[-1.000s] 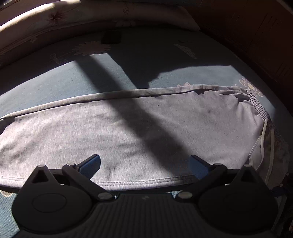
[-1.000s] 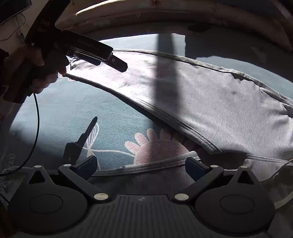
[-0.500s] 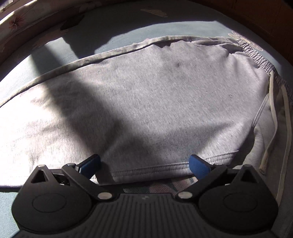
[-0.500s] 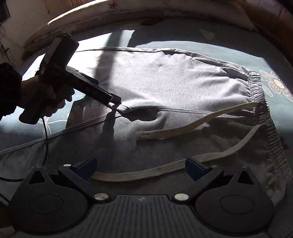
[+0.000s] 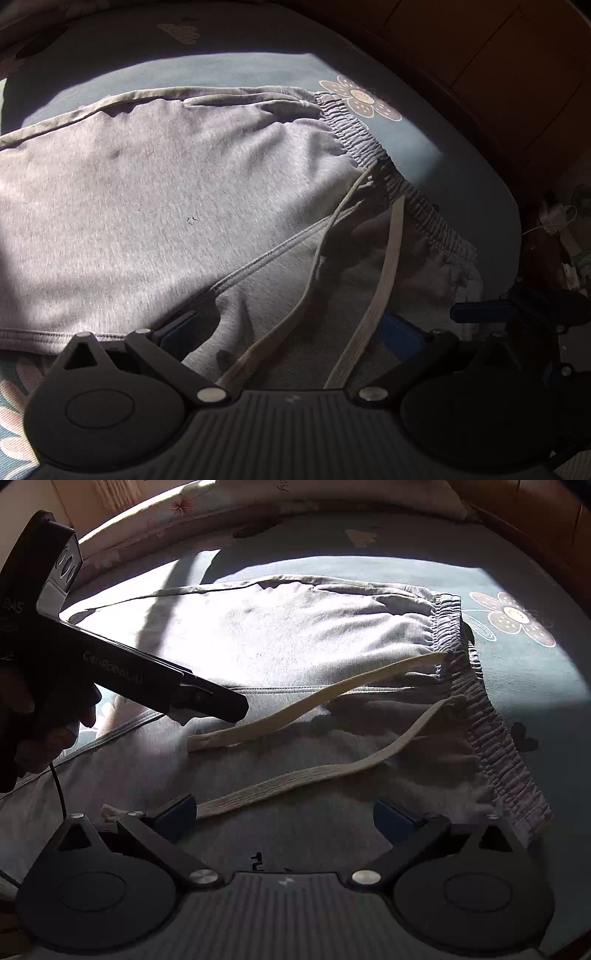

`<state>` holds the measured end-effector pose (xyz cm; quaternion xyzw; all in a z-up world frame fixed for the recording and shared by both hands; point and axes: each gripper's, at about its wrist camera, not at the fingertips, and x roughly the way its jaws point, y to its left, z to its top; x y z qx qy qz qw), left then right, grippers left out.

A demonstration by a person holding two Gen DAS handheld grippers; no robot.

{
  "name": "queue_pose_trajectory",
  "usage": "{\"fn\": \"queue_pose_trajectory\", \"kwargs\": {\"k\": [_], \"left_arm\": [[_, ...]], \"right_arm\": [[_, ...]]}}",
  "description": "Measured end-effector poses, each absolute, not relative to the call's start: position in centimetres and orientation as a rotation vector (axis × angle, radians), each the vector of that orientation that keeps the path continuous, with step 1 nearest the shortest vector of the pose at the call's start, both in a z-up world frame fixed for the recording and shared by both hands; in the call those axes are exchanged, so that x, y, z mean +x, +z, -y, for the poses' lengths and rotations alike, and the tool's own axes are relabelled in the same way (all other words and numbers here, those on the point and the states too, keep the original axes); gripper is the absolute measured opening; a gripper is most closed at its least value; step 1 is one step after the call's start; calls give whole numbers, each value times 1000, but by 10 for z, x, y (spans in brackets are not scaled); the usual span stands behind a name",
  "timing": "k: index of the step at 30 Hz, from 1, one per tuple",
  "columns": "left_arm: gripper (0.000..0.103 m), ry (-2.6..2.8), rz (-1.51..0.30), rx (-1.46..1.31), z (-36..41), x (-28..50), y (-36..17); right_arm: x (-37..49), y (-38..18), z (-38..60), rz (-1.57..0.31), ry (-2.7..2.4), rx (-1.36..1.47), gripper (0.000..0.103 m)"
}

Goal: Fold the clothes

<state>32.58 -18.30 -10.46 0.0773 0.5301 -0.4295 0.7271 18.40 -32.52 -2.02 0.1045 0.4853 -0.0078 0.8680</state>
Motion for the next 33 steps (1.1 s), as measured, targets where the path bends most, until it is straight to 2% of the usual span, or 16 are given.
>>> {"fn": "queue_pose_trajectory", "kwargs": {"k": [3,14,21,28,33], "left_arm": [[102,-936,-1237,162,190,329,-123],[102,-916,-1226,143,179,330,-97],[102,-935,-1211,171,184,323,-93],[102,-1014,-1143,118,234,345,-79],[102,-1104,-1151,135,291,359,-95]], "right_arm": [[176,-27,331,-1040,-24,207,103],[170,-35,371,-1034,-110,186,103],[188,-71,401,-1077,-111,211,103],[172,-75,405,-1084,-112,177,103],[177,-81,401,-1072,-152,179,103]]}}
